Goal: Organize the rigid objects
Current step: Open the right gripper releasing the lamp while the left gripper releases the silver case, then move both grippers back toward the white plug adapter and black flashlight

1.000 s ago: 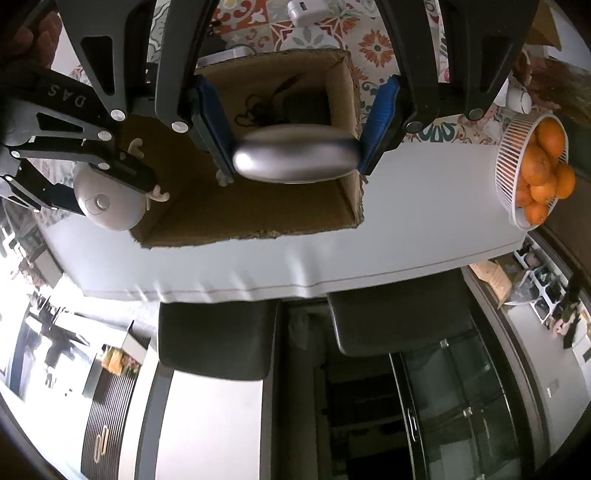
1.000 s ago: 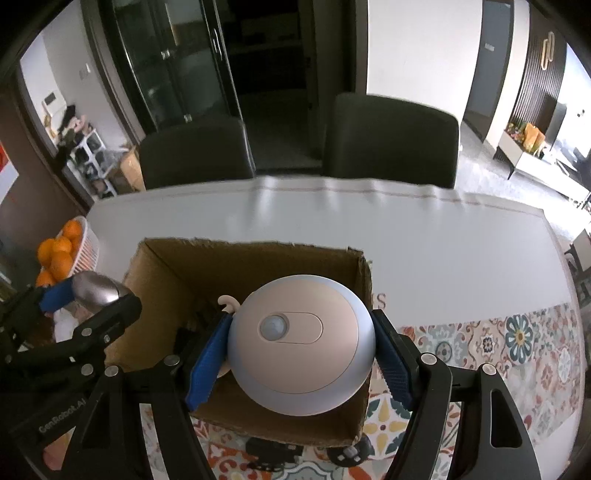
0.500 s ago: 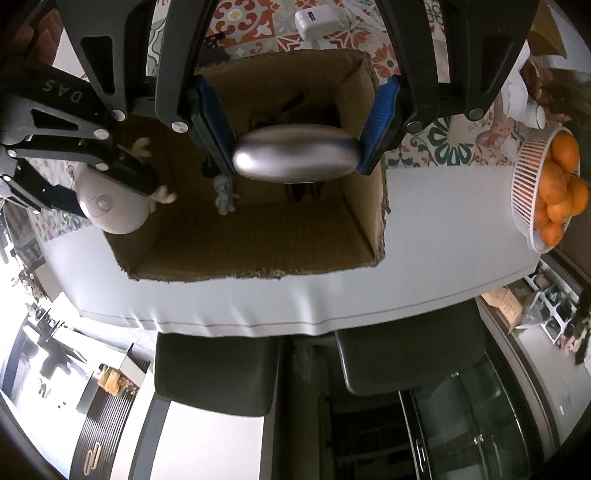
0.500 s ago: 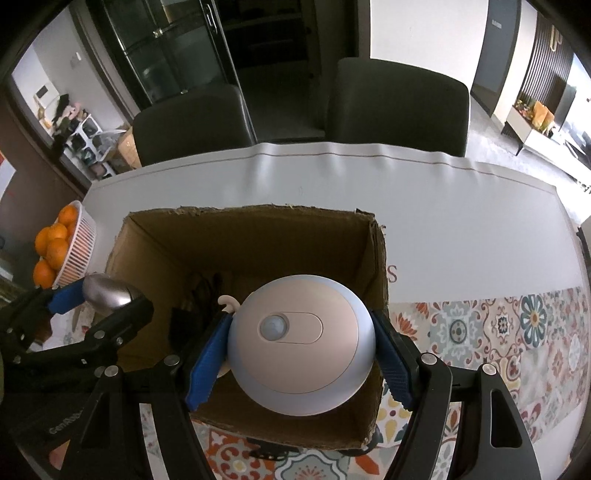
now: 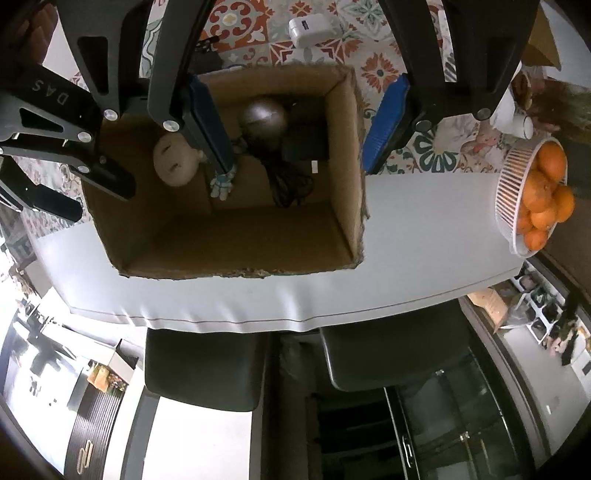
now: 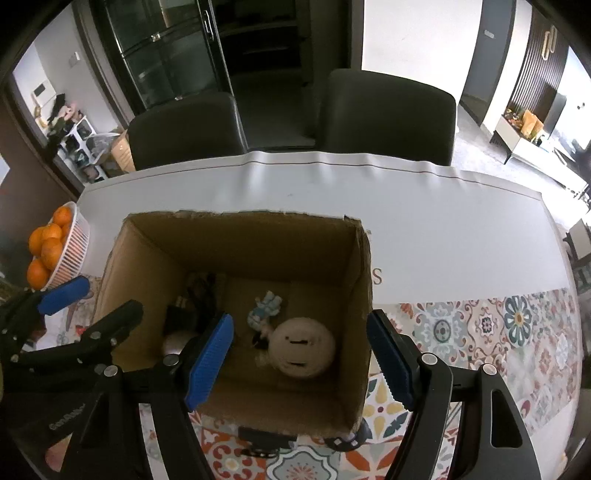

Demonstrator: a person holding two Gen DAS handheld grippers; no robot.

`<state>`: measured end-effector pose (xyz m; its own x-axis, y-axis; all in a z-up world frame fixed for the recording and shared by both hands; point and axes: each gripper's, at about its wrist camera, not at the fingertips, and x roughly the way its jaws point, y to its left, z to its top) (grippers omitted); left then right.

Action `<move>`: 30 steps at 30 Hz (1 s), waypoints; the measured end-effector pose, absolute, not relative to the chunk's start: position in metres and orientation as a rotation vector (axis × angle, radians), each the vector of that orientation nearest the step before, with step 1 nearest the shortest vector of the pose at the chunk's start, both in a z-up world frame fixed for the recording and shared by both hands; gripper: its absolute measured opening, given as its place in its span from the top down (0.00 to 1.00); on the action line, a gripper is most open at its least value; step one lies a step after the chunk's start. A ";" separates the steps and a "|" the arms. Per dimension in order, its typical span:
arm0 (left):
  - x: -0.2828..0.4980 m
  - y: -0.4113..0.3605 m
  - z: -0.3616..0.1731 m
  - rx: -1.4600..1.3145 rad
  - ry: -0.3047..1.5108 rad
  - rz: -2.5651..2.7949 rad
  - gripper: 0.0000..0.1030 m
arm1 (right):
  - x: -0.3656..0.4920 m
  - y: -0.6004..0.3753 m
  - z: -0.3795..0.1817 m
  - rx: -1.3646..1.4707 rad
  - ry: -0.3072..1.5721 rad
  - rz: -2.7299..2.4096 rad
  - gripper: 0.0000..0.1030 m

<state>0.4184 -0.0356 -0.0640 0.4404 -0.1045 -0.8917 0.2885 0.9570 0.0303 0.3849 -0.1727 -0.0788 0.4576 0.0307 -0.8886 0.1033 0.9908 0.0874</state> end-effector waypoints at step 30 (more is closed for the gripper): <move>0.325 0.021 -0.020 0.151 0.871 -0.103 0.22 | 0.298 -0.134 -0.033 0.120 0.823 -0.085 0.24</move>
<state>0.3247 0.0213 -0.0198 0.6402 -0.0283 -0.7677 0.1514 0.9844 0.0899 0.2979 -0.1338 -0.0327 0.6769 -0.0291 -0.7355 0.1224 0.9897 0.0736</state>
